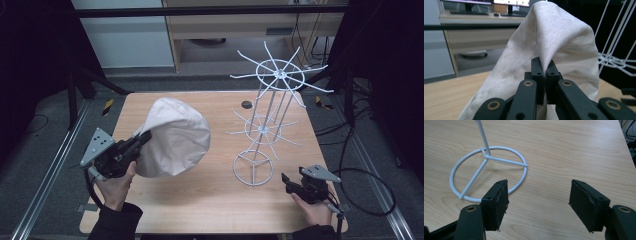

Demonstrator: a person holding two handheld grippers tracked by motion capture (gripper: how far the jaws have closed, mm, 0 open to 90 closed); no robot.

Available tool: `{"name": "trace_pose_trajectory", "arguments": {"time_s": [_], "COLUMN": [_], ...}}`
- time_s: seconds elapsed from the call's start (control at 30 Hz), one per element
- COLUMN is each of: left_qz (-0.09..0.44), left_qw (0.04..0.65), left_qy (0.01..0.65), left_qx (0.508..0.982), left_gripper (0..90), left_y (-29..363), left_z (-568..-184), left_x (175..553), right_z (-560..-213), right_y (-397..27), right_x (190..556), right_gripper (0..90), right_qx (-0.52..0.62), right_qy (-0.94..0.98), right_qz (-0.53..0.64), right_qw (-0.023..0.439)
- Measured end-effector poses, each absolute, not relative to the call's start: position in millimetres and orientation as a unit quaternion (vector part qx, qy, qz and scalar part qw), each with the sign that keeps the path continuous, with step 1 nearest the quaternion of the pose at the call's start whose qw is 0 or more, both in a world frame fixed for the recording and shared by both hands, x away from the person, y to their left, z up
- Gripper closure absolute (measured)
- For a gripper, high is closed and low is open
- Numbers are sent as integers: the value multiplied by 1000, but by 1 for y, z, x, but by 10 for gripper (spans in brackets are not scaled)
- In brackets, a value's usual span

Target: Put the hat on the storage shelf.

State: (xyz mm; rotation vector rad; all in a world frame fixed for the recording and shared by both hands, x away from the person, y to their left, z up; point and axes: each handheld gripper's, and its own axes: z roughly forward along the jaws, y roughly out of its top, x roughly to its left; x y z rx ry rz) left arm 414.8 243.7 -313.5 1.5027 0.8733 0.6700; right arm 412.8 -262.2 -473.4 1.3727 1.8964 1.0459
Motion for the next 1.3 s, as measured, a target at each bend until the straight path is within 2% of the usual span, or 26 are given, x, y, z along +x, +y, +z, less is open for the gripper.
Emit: {"name": "trace_pose_trajectory", "arguments": {"time_s": [0.5,1.3], "left_qz": [291,288], "left_qw": [670,735], "left_qy": [353,315], "left_qx": [585,527], "left_gripper": [889,889], "left_y": [242,224], "left_z": [-277,-235], "left_x": [412,410], "right_z": [-474,-474], "right_y": [-262,-263], "right_x": [413,413], "right_gripper": [316,316], "right_qx": [513,511], "right_qy": [709,710], "right_qz": [392,392], "right_qw": [285,283]}}
